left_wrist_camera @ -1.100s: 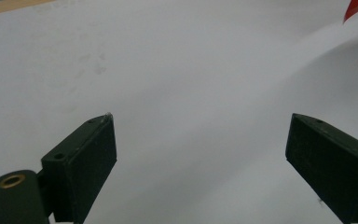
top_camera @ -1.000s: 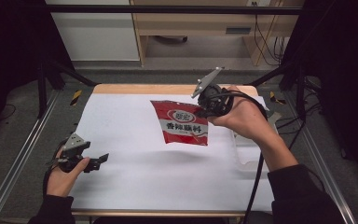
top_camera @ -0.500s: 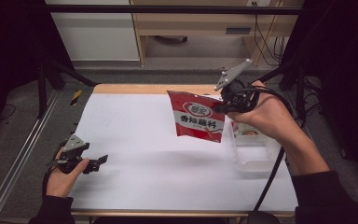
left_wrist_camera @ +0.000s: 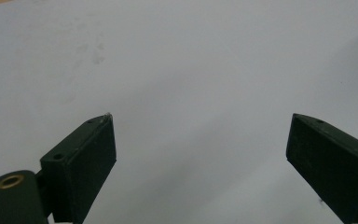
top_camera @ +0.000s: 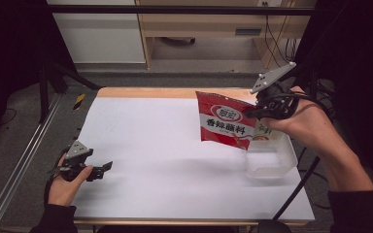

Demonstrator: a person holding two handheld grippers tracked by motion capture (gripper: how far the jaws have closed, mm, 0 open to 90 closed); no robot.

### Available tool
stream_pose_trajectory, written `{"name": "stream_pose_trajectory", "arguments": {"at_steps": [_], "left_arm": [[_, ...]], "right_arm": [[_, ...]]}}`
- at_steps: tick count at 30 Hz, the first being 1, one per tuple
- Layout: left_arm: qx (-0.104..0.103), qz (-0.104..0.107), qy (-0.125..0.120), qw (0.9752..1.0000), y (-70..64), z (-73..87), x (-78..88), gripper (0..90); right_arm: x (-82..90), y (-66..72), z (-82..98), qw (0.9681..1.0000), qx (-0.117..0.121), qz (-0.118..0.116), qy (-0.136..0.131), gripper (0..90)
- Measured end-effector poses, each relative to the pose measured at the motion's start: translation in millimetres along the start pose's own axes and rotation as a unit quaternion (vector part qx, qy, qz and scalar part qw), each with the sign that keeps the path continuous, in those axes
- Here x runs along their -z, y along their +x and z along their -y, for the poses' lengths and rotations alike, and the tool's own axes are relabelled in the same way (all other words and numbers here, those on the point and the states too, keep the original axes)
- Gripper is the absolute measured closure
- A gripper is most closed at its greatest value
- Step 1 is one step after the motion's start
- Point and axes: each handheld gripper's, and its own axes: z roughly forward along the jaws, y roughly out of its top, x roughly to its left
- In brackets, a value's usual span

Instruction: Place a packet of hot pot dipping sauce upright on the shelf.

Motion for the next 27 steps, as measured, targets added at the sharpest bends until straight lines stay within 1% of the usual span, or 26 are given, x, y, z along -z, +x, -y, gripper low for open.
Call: {"name": "stream_pose_trajectory", "arguments": {"at_steps": [5, 10, 11, 15, 17, 19, 22, 27], "left_arm": [[0.0, -0.001, 0.0, 1.0, 0.3, 0.1, 0.3, 8.4], [0.0, -0.001, 0.001, 1.0, 0.7, 0.0, 0.3, 8.4], [0.002, -0.001, 0.0, 1.0, 0.9, 0.0, 0.5, 8.4], [0.006, -0.003, -0.002, 1.0, 2.0, 0.6, 1.2, 8.4], [0.006, -0.003, -0.002, 1.0, 2.0, 0.8, 1.3, 8.4], [0.0, -0.003, 0.002, 1.0, 2.3, 1.1, 1.6, 8.4], [0.002, -0.002, 0.002, 1.0, 2.3, 1.6, 2.6, 8.4], [0.002, -0.003, -0.002, 1.0, 1.0, 0.5, 3.4, 8.4]], "right_arm": [[7.9, -7.9, 12.7, 0.9999, -0.01, 0.01, 0.004, 90.0], [16.4, -18.1, 31.1, 0.9993, -0.031, 0.021, 0.006, 90.0], [18.0, -20.6, 35.1, 0.9992, -0.032, 0.021, 0.005, 90.0], [22.7, -27.7, 50.0, 0.9986, -0.044, 0.028, 0.011, 90.0], [25.1, -31.4, 57.8, 0.998, -0.053, 0.033, 0.011, 90.0], [27.8, -35.0, 65.9, 0.9974, -0.061, 0.036, 0.013, 90.0], [31.1, -39.2, 77.5, 0.996, -0.076, 0.046, 0.014, 90.0], [37.8, -41.3, 91.4, 0.9948, -0.083, 0.057, 0.017, 90.0]]}}
